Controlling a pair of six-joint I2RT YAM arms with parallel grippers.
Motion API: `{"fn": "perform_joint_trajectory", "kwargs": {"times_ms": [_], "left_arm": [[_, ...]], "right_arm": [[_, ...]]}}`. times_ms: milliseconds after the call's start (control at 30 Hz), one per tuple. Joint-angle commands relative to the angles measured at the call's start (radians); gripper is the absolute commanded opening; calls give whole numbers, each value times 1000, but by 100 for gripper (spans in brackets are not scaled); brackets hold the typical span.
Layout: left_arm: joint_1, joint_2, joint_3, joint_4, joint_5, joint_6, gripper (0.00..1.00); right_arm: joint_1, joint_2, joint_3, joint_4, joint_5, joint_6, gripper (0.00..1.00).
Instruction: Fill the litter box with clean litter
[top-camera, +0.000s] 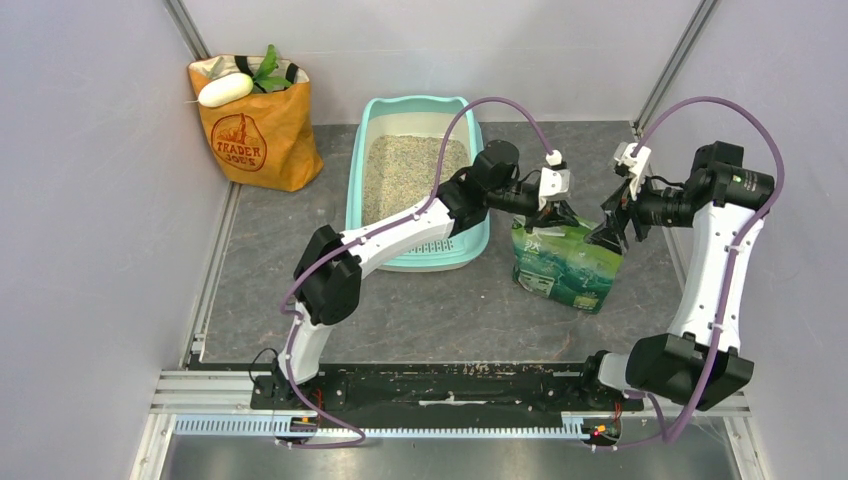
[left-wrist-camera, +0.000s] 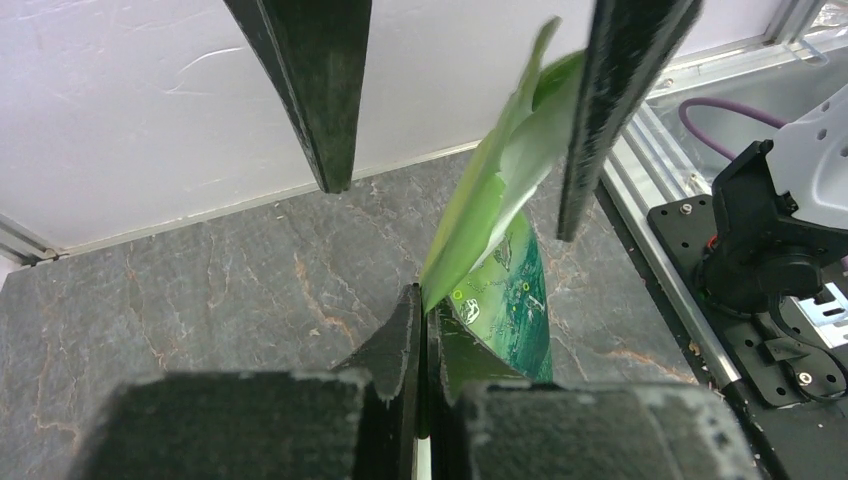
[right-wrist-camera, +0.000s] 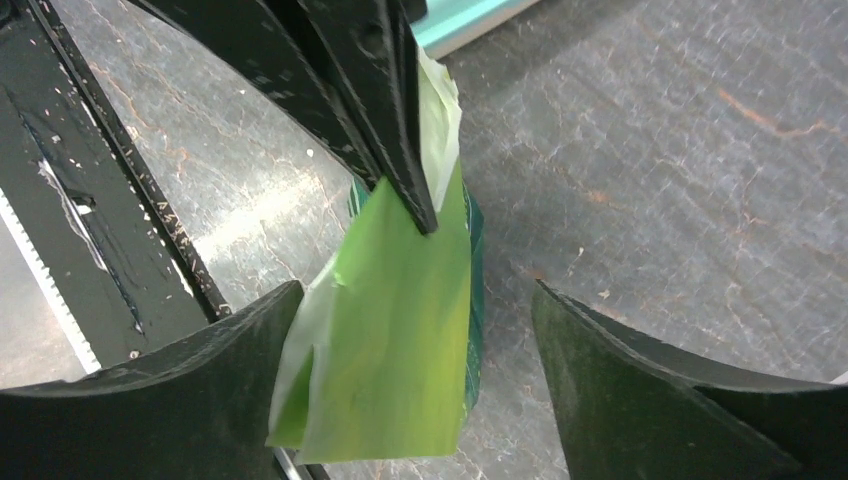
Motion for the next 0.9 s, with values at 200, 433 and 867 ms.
{"fn": "perform_joint_trajectory", "kwargs": {"times_ms": [200, 433, 867], "left_arm": [[-25, -72, 83, -63, -35, -25, 2], [-7, -170, 126, -339, -237, -85, 45], [145, -237, 92, -728, -172, 295, 60]], "right_arm": [[-6, -30, -99, 14, 36, -108, 31], [-9, -35, -83, -30, -13, -189, 0], [-13, -22, -42, -159, -138, -346, 0]]}}
